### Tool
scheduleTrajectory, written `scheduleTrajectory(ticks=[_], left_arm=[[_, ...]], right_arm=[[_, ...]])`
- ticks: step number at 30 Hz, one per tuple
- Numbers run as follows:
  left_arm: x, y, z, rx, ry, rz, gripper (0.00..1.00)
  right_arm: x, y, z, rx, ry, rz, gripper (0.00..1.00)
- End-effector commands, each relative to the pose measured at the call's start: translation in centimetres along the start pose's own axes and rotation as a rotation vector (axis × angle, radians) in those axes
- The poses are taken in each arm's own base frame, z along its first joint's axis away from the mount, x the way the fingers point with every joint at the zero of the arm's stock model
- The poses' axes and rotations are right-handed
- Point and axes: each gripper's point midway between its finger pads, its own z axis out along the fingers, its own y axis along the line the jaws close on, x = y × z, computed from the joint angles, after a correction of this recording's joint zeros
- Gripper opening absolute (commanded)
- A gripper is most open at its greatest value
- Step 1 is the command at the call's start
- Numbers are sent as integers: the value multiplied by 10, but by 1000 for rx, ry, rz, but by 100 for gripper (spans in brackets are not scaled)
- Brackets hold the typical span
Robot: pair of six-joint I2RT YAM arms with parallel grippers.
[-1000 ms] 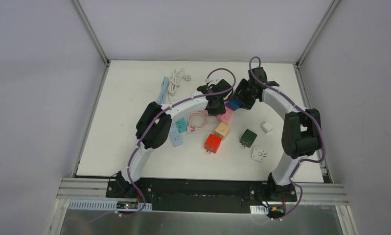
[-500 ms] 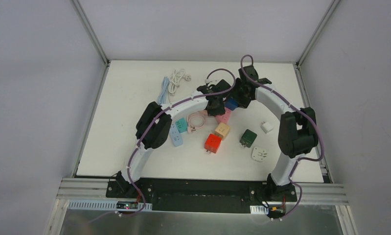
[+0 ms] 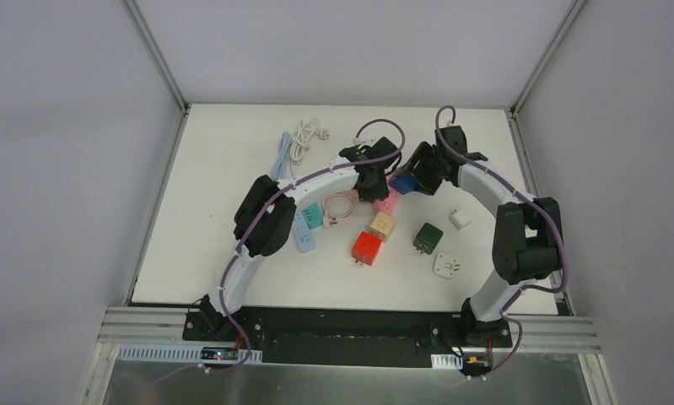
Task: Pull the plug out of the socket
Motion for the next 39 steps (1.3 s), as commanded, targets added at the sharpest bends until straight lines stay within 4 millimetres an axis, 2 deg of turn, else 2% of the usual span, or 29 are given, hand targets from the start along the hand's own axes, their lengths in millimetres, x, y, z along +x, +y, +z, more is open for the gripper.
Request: scheduleTrajectory(ticks=[1, 3, 7, 10, 12, 14, 17, 19, 24, 27, 29, 31, 35, 39], left_arm=[[35, 44, 15, -145, 126, 3, 32], [34, 43, 15, -142, 126, -2, 33], [37, 46, 16, -151, 135, -5, 33], [38, 45, 17, -152, 142, -9, 33], [38, 45, 17, -150, 147, -14, 33], [38, 44, 18, -147, 151, -21, 33], [40, 44, 19, -140, 165, -41, 32], [41, 44, 20, -132, 173, -62, 32], [41, 44, 20, -131, 174, -76, 32], [40, 44, 19, -131, 176, -75, 32], [41, 45, 20, -134, 176, -74, 32], [40, 44, 20, -132, 175, -75, 32], [40, 46, 20, -139, 177, -75, 32], [40, 46, 20, -138, 178, -78, 32]], right_arm=[[-5, 54, -27, -276, -53, -63, 0], [-1, 52, -23, -262, -33, -61, 0], [-14, 15, -13, 112, -86, -2, 0], [-16, -3, -13, 256, -82, 5, 0], [-12, 2, -13, 213, -62, -16, 0], [-3, 21, -16, 54, -36, -36, 0], [-1, 44, -27, -170, -58, -52, 0], [-3, 46, -27, -209, -73, -63, 0], [-2, 40, -18, -157, -59, -43, 0], [-11, 7, -13, 126, -67, -1, 0], [-12, -2, -12, 193, -50, -1, 0], [-11, 5, -15, 150, -39, -3, 0], [-12, 45, -36, -124, -47, -49, 0], [-13, 61, -48, -235, -84, -109, 0]])
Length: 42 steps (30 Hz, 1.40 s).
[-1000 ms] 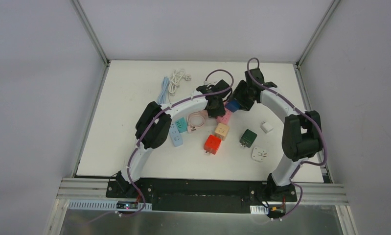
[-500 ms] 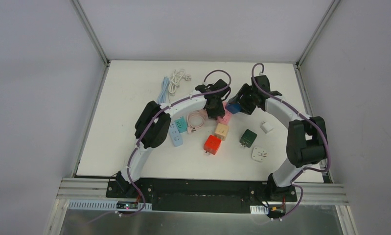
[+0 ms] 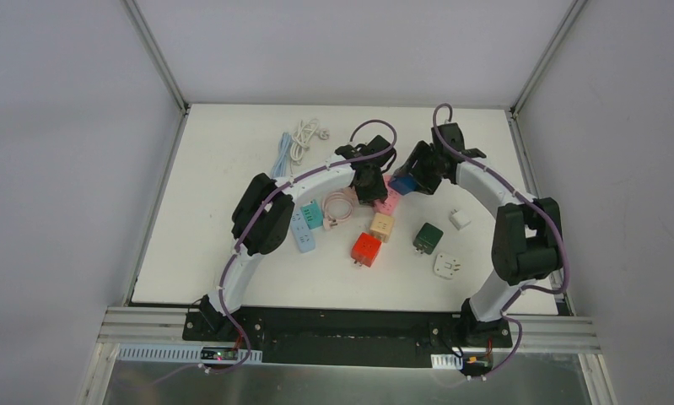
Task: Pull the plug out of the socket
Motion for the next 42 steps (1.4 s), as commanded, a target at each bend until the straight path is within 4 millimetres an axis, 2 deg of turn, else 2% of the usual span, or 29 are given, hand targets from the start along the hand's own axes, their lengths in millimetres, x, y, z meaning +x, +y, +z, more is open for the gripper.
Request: scheduleTrajectory(ticks=[1, 5, 8, 10, 12, 15, 19, 22, 27, 34, 38, 42], left_arm=[[24, 50, 21, -179, 72, 26, 32], [24, 50, 21, -181, 73, 25, 32], [24, 51, 21, -184, 74, 25, 32], [24, 51, 21, -183, 73, 26, 32], [24, 51, 21, -182, 73, 26, 32], [21, 46, 21, -158, 65, 41, 38], [13, 36, 20, -117, 37, 46, 57], [6, 26, 19, -92, 19, 46, 62], [3, 12, 26, -57, 24, 27, 62], [-8, -4, 27, 12, -19, 7, 61], [-4, 5, 28, -27, -8, -3, 54], [6, 24, 29, -110, 26, -13, 43]], right_arm=[[-16, 55, -45, -271, -92, -88, 0], [-26, 31, -35, -107, -129, -12, 0], [-30, 6, -29, 82, -102, 28, 0], [-30, -3, -29, 155, -72, 34, 0], [-29, 0, -31, 143, -50, 13, 0], [-24, 25, -40, -37, -36, -29, 0], [-13, 24, -32, -62, 6, -17, 0], [1, 14, -23, -31, 71, 0, 0], [11, 11, -19, -26, 119, 30, 0], [26, 21, -21, -58, 206, 49, 0], [25, 27, -25, -78, 213, 53, 0], [12, 45, -43, -141, 197, 64, 0]])
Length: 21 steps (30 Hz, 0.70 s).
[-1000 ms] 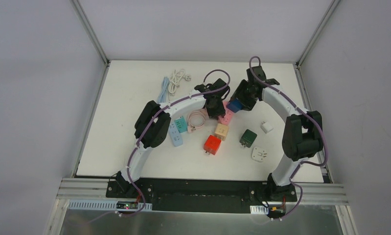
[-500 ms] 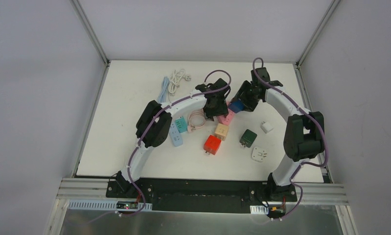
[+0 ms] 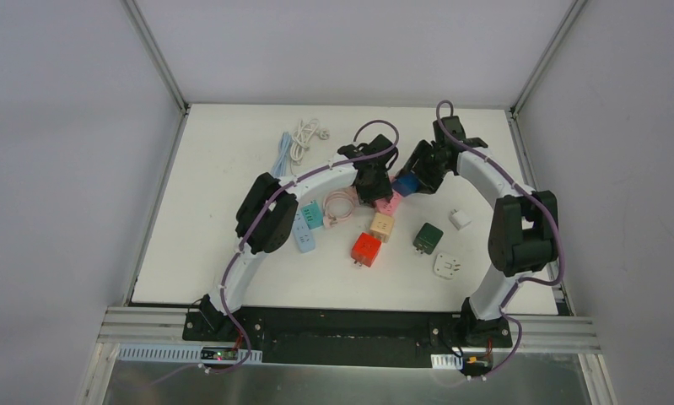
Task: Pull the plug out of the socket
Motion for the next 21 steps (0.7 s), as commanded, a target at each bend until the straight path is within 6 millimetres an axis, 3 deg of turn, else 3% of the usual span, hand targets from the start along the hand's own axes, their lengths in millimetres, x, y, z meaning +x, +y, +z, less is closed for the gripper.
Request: scheduleTrajectory(ticks=[1, 7, 15, 18, 21], left_arm=[[8, 45, 20, -177, 13, -18, 40], [11, 50, 18, -202, 27, -24, 35], [13, 51, 18, -206, 36, -21, 34], [12, 50, 17, -202, 35, -16, 34], [12, 49, 17, -199, 37, -8, 35]], right_arm=[[9, 53, -42, -193, 92, 22, 0], [-4, 67, -60, -234, 111, 88, 0], [1, 64, -48, -206, 200, 181, 0], [-6, 52, -40, -134, 148, 160, 0], [-14, 30, -30, 16, 59, 30, 0]])
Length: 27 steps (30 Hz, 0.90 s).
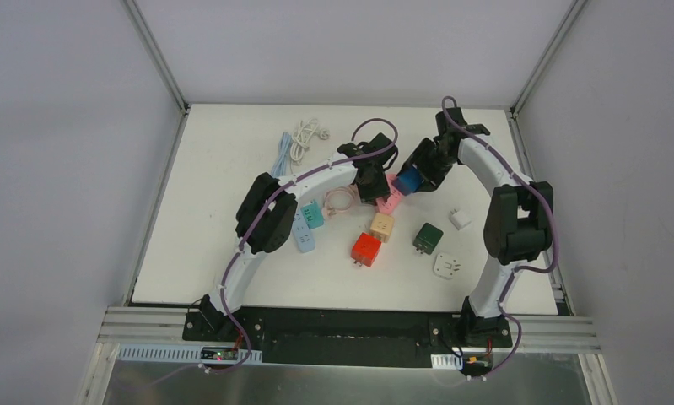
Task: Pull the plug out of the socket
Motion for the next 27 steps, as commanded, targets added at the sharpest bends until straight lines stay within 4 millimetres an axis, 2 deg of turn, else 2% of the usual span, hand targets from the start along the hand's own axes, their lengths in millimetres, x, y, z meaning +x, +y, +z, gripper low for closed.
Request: scheduleTrajectory(ticks=[1, 5, 8, 11, 13, 17, 20, 22, 25, 27], left_arm=[[12, 44, 24, -164, 37, 26, 35], [13, 45, 23, -166, 39, 34, 40], [12, 45, 24, -165, 36, 40, 44], [11, 40, 24, -144, 35, 35, 50], [10, 33, 24, -107, 31, 28, 54], [4, 10, 23, 7, 1, 13, 60], [-1, 4, 23, 32, -9, 6, 61], [0, 3, 26, 35, 2, -3, 60], [3, 5, 29, 25, 19, -10, 58], [5, 10, 29, 4, 25, -12, 51]], right_arm=[[-7, 27, -22, -11, -68, -151, 0], [-15, -2, -11, 117, -74, -245, 0], [-9, -18, -4, 210, 6, -232, 0], [-5, -21, 1, 240, 40, -205, 0], [-3, -12, -1, 191, 56, -177, 0], [2, 19, -14, -24, 92, -120, 0], [3, 45, -37, -231, 90, -106, 0], [10, 57, -49, -351, 115, -117, 0], [13, 62, -58, -397, 122, -123, 0], [14, 62, -59, -402, 140, -99, 0]])
